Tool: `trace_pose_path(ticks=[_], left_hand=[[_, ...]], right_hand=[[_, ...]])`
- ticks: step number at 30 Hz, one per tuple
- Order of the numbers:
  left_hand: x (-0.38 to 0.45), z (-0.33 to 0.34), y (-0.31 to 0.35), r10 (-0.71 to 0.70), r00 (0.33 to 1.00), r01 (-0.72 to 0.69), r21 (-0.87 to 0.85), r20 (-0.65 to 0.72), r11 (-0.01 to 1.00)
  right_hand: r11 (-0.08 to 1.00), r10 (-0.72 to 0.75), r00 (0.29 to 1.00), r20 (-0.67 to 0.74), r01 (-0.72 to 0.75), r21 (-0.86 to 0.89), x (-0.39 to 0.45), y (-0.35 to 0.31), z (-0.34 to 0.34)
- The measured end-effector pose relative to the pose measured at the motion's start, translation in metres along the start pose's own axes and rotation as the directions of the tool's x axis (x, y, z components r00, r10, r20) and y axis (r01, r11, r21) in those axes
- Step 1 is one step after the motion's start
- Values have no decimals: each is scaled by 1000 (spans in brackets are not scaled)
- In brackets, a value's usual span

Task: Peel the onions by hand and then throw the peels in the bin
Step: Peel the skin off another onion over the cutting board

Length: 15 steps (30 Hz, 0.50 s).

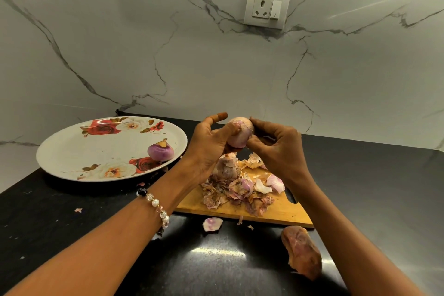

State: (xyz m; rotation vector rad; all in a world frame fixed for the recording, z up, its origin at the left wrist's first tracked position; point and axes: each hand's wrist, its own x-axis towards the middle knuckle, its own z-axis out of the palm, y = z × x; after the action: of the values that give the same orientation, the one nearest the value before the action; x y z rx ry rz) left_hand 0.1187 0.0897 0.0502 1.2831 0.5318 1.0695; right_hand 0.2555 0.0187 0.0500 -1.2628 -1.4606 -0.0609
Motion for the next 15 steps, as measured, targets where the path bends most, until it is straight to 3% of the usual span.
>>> trace_pose_path(ticks=[6,10,15], left_hand=[[2,-1,-2,-3,1000,3,-26,-11,1000],[4,0,-2,-12,1000,12,-58,-4,998],[6,-3,-3,-6,1000,5,-43,-29,999]], right_hand=[[999,-12,999,-31,11,-34,2,2,-2],[999,27,996,-89,-25,32,4,4,-5],[980,105,994,33,-109,165,3,3,-2]])
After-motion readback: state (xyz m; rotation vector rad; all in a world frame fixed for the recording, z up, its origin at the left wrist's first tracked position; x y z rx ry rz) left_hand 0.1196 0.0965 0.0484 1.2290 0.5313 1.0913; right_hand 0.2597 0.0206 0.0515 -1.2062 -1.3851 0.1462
